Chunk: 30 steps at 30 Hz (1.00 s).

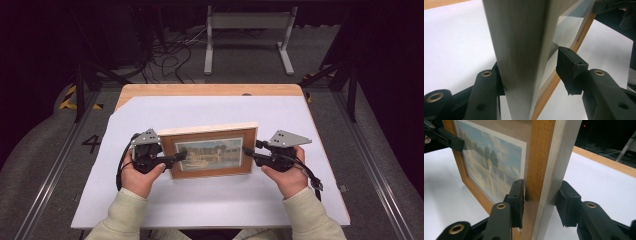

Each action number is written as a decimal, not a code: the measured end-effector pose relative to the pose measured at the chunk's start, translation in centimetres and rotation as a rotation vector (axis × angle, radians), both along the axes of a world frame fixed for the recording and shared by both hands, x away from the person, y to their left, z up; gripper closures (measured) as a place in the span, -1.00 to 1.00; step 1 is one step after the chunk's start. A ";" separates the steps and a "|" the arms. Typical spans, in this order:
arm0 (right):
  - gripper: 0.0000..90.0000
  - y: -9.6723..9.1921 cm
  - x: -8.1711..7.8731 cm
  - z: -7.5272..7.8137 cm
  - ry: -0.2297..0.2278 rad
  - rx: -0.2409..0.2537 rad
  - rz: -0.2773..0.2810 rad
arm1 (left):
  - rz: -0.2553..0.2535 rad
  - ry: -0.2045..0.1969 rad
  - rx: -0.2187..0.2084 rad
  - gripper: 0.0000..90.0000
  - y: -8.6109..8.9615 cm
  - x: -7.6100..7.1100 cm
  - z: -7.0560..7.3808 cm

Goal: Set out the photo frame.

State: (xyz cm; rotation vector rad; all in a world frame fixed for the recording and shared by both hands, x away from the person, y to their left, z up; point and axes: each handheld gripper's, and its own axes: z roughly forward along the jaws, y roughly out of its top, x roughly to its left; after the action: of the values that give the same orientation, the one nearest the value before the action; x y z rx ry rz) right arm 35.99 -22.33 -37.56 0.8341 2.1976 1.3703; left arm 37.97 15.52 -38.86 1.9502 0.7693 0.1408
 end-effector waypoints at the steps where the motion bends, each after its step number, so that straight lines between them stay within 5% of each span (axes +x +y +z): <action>1: 0.37 -0.2 -0.2 0.0 0.004 0.001 -0.007 | -0.006 -0.002 0.000 0.11 -0.1 0.1 0.0; 13: 0.38 -1.5 -1.1 -0.6 0.032 0.002 -0.056 | -0.049 0.013 0.026 0.07 -1.6 1.1 -0.4; 30: 0.30 -1.7 0.1 -1.6 0.033 0.054 -0.051 | 0.007 0.014 -0.011 0.03 -1.8 1.0 -0.9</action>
State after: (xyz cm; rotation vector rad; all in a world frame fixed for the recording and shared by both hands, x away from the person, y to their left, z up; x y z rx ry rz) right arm 36.07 -24.04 -39.20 0.9313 2.1576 1.4063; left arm 38.97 13.76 -39.74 1.9400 0.7852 0.1266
